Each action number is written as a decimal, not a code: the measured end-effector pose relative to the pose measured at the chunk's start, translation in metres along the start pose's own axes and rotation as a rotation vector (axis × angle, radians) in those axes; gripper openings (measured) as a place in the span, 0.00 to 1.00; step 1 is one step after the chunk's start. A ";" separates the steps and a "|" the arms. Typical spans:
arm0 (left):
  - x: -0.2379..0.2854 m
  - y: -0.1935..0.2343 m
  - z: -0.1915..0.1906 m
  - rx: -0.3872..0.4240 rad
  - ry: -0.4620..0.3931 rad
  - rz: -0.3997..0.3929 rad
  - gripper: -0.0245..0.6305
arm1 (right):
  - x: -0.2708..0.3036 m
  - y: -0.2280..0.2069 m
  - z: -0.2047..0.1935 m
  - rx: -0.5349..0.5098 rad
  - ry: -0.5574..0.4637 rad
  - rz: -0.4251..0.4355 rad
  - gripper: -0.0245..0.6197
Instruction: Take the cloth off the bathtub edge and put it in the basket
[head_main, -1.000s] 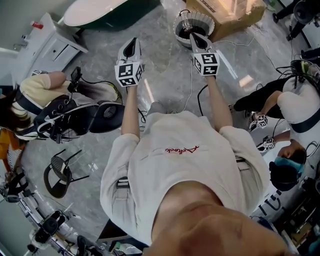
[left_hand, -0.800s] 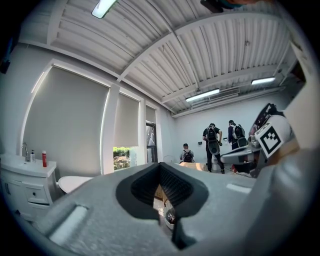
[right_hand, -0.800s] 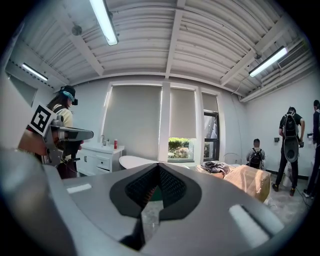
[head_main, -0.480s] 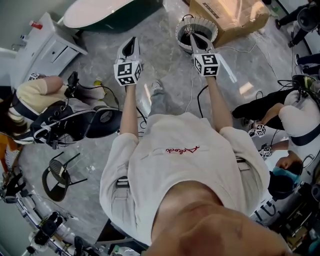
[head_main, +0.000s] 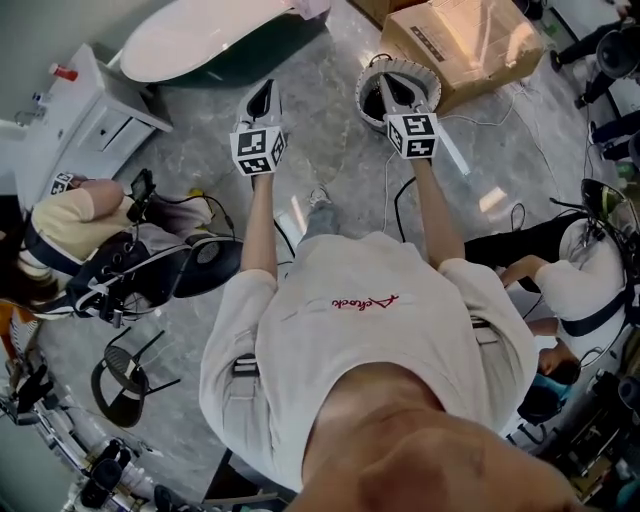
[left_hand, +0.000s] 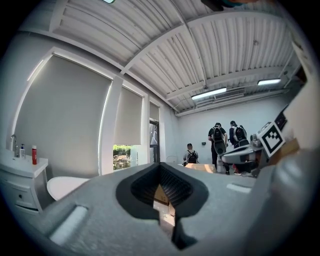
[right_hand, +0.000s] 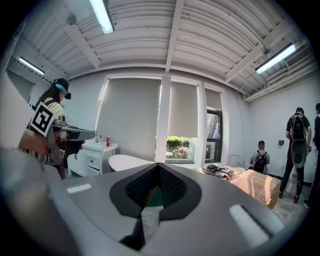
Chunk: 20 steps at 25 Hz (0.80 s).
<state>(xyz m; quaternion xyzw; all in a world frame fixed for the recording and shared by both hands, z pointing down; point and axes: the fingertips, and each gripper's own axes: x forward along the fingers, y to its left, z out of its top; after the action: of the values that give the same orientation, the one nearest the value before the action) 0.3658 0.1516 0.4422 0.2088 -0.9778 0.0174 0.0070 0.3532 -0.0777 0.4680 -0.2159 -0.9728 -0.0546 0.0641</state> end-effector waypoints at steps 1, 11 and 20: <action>0.010 0.008 0.002 -0.001 0.000 -0.002 0.04 | 0.013 -0.002 0.004 0.002 0.000 -0.001 0.05; 0.106 0.088 0.011 -0.014 0.002 -0.023 0.04 | 0.131 -0.026 0.032 0.023 -0.006 -0.038 0.05; 0.167 0.136 0.011 -0.011 -0.004 -0.055 0.04 | 0.202 -0.042 0.044 0.029 -0.016 -0.077 0.05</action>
<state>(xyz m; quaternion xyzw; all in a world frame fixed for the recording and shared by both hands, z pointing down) 0.1577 0.2074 0.4307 0.2355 -0.9718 0.0115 0.0065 0.1492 -0.0259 0.4512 -0.1779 -0.9815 -0.0413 0.0573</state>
